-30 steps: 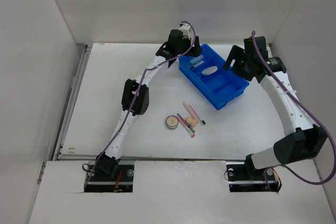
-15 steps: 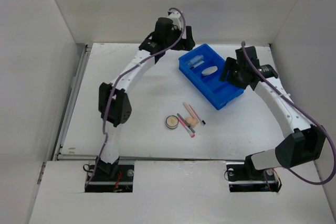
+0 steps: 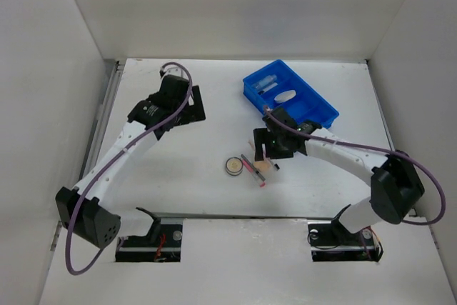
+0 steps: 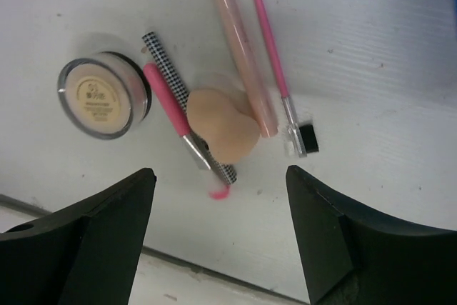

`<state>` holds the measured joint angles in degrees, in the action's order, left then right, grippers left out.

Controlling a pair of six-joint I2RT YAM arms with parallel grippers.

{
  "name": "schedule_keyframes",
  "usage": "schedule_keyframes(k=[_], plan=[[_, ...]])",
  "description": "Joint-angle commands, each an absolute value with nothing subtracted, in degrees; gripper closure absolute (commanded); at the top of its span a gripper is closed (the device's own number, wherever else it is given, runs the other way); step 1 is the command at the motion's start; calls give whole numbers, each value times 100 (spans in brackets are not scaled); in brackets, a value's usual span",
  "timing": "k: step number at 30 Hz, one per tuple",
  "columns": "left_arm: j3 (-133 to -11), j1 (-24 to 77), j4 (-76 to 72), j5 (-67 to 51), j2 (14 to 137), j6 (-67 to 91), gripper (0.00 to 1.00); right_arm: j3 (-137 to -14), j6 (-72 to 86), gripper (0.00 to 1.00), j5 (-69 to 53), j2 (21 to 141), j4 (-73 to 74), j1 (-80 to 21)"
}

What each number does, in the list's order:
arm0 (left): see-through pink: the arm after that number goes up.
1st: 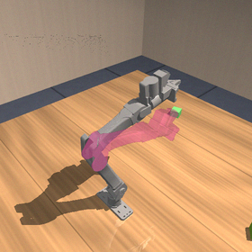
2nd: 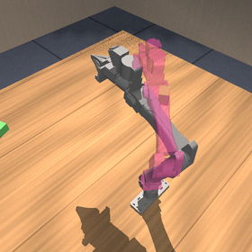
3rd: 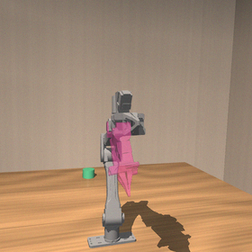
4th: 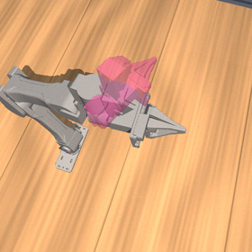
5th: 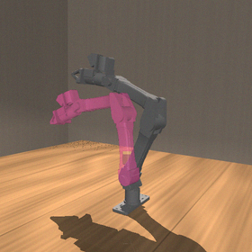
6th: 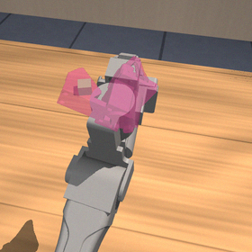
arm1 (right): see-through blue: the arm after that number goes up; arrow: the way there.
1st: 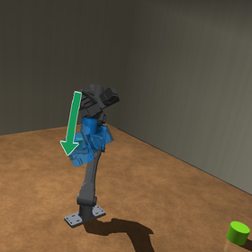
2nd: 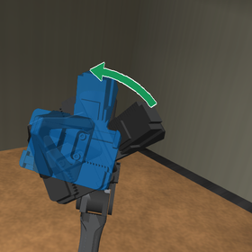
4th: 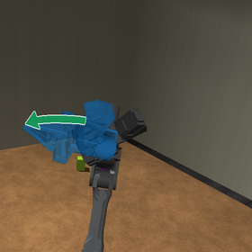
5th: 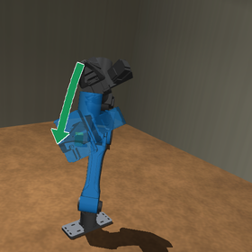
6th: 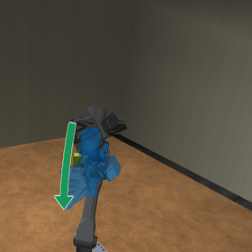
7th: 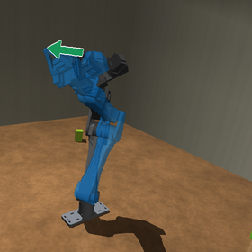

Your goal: Organize the makeup

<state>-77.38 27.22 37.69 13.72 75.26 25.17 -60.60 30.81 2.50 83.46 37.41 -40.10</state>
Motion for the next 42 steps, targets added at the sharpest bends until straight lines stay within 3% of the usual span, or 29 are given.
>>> schedule_keyframes(k=[1, 5, 9, 18, 31, 33, 39, 42], plan=[[-7139, 2716, 4113, 1740, 6997, 2804, 5, -5977, 3164, 20, 211, 8718, 2910, -3999], [-7022, 2716, 4324, 1670, 6742, 2804, 6, -6116, 3023, 20, -34, 9289, 2707, -3999], [-7145, 2716, 4447, 1740, 6741, 2751, 6, -6266, 3023, 30, -114, 9642, 2706, -3999], [-7251, 2716, 4447, 1784, 6794, 2514, 6, -6047, 3076, 43, -106, 9413, 2829, -3999], [-7356, 2716, 4447, 1670, 6952, 2461, 6, -6100, 3129, 43, 316, 9421, 3076, -4157], [-7356, 2716, 4447, 1670, 7004, 2461, 6, -6161, 3129, 49, 264, 9492, 3076, -4157], [-7532, 2716, 4447, 1670, 7005, 2408, 6, -6406, 3068, 79, 202, 9502, 3268, -4271], [-7594, 2716, 4447, 1670, 7005, 2347, 6, -6723, 3067, 87, 368, 9212, 3733, -4271]])
